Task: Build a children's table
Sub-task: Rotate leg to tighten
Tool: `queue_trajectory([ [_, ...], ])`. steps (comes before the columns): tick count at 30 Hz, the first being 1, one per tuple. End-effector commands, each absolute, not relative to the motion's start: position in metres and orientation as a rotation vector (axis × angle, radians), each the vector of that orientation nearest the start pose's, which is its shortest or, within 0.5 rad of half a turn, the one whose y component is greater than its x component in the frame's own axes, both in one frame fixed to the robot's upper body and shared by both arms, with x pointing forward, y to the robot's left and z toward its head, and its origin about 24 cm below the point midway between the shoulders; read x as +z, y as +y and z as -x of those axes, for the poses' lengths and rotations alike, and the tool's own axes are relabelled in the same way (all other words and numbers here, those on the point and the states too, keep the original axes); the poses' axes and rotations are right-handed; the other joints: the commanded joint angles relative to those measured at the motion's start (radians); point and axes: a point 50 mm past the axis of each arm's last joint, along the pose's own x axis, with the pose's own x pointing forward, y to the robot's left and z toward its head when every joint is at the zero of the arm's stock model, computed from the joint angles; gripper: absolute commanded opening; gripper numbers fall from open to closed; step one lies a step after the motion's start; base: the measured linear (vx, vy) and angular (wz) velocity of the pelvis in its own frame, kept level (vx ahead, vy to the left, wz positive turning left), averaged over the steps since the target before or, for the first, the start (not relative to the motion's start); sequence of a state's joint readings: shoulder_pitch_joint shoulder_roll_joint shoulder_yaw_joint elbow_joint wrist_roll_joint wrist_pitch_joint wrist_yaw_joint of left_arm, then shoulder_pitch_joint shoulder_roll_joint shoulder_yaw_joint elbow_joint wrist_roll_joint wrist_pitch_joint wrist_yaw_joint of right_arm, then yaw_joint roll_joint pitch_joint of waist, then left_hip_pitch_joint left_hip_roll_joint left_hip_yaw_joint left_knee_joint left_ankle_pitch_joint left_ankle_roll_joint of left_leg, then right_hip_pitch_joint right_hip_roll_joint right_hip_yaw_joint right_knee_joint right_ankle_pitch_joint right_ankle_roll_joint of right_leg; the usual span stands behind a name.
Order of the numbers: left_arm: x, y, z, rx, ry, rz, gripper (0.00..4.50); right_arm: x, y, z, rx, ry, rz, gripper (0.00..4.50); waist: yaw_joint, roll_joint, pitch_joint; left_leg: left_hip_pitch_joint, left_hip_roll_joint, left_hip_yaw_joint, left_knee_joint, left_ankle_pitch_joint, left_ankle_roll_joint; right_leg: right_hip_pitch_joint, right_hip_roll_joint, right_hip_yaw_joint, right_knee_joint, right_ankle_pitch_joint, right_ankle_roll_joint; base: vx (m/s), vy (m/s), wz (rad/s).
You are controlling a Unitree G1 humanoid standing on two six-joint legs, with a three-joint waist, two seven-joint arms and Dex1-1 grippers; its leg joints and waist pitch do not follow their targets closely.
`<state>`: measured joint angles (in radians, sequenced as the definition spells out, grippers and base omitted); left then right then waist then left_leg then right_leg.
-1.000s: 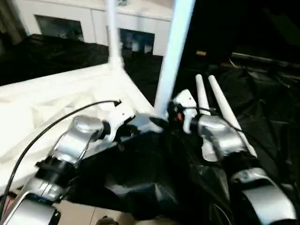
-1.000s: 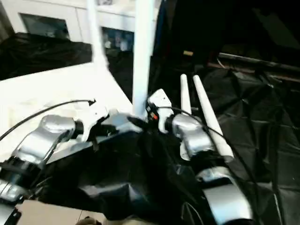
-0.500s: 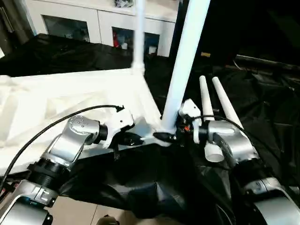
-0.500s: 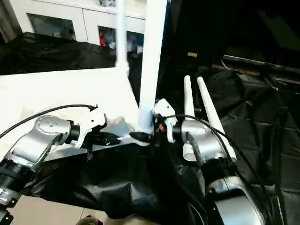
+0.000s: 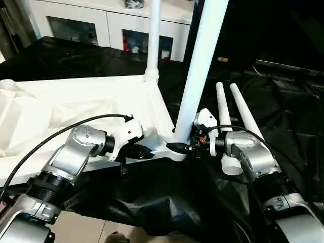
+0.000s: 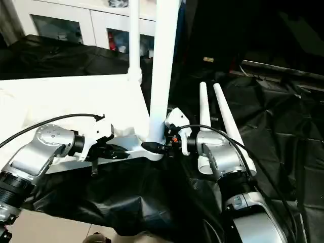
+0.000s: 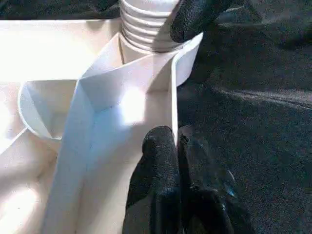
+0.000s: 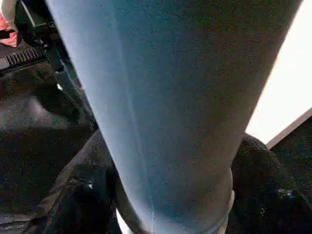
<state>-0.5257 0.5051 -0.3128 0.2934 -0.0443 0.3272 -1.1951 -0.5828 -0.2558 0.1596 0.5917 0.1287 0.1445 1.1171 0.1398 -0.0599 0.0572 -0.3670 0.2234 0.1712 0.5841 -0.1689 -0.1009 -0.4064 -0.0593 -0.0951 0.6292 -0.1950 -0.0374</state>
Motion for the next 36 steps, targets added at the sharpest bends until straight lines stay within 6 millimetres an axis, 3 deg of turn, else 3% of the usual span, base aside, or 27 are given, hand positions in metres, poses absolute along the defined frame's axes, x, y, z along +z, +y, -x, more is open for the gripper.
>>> queue_trajectory([
  [1,0.094,0.139,-0.307,-1.333,0.374,-0.449,0.00,0.050,-0.111,-0.315,1.268,0.333,0.086,2.69,-0.004,0.018,-0.071,0.014,0.018,-0.001,-0.063,-0.150,0.007,0.063,-0.083,0.062,-0.065,-0.080,-0.188,0.000,0.000,0.00],
  [9,0.094,0.139,-0.309,-1.321,0.369,-0.421,0.00,0.037,-0.114,-0.316,1.199,0.356,-0.028,2.67,-0.003,0.020,-0.073,0.014,0.018,-0.001,-0.062,-0.159,0.003,0.064,-0.085,0.063,-0.066,-0.097,-0.186,0.000,0.000,0.00],
  [22,0.093,0.139,-0.311,-1.291,0.363,-0.403,0.00,0.022,-0.120,-0.315,1.104,0.385,-0.061,2.66,-0.005,0.020,-0.070,0.015,0.018,0.000,-0.062,-0.175,-0.001,0.060,-0.085,0.062,-0.070,-0.123,-0.184,0.000,0.000,0.00],
  [25,0.090,0.136,-0.316,-1.235,0.368,-0.395,0.00,0.015,-0.119,-0.321,0.966,0.382,-0.072,2.66,-0.008,0.018,-0.071,0.015,0.017,-0.003,-0.064,-0.183,-0.012,0.064,-0.087,0.061,-0.072,-0.152,-0.180,0.000,0.000,0.00],
  [26,0.087,0.131,-0.324,-1.149,0.377,-0.385,0.00,0.008,-0.116,-0.327,0.821,0.390,-0.102,2.66,-0.011,0.020,-0.070,0.015,0.018,-0.003,-0.065,-0.186,-0.016,0.061,-0.087,0.061,-0.072,-0.158,-0.180,0.000,0.000,0.00],
  [27,0.086,0.128,-0.326,-1.122,0.380,-0.382,0.00,0.006,-0.115,-0.328,0.776,0.395,-0.113,2.66,-0.019,0.021,-0.065,0.020,0.017,-0.001,-0.067,-0.204,-0.027,0.054,-0.086,0.062,-0.079,-0.192,-0.176,0.000,0.000,0.00],
  [28,0.085,0.124,-0.330,-1.080,0.374,-0.381,0.00,0.003,-0.112,-0.330,0.703,0.403,-0.134,2.66,-0.020,0.019,-0.066,0.020,0.014,-0.005,-0.067,-0.228,-0.034,0.062,-0.090,0.059,-0.084,-0.258,-0.160,0.000,0.000,0.00],
  [30,0.082,0.115,-0.337,-1.003,0.378,-0.368,0.00,-0.001,-0.105,-0.334,0.594,0.417,-0.151,2.66,-0.025,0.022,-0.061,0.026,0.015,-0.002,-0.069,-0.245,-0.042,0.051,-0.090,0.062,-0.093,-0.305,-0.146,0.000,0.000,0.00],
  [31,0.080,0.110,-0.340,-0.971,0.382,-0.355,0.00,-0.002,-0.101,-0.335,0.554,0.423,-0.160,2.66,-0.024,0.022,-0.063,0.028,0.015,-0.007,-0.068,-0.263,-0.043,0.054,-0.092,0.060,-0.094,-0.337,-0.139,0.000,0.000,0.00],
  [33,0.080,0.107,-0.342,-0.952,0.386,-0.347,0.00,-0.002,-0.098,-0.336,0.532,0.427,-0.166,2.66,-0.024,0.021,-0.062,0.027,0.016,-0.005,-0.069,-0.262,-0.038,0.052,-0.091,0.061,-0.097,-0.329,-0.132,0.000,0.000,0.00],
  [35,0.079,0.091,-0.345,-0.904,0.369,-0.334,0.00,-0.001,-0.083,-0.339,0.479,0.439,-0.187,2.66,-0.025,0.026,-0.063,0.025,0.015,-0.005,-0.070,-0.269,-0.033,0.051,-0.091,0.062,-0.096,-0.333,-0.129,0.000,0.000,0.00],
  [36,0.079,0.088,-0.346,-0.900,0.365,-0.334,0.00,0.000,-0.081,-0.340,0.472,0.441,-0.188,2.66,-0.025,0.022,-0.063,0.029,0.015,-0.007,-0.069,-0.272,-0.037,0.052,-0.089,0.060,-0.095,-0.330,-0.129,0.000,0.000,0.00],
])
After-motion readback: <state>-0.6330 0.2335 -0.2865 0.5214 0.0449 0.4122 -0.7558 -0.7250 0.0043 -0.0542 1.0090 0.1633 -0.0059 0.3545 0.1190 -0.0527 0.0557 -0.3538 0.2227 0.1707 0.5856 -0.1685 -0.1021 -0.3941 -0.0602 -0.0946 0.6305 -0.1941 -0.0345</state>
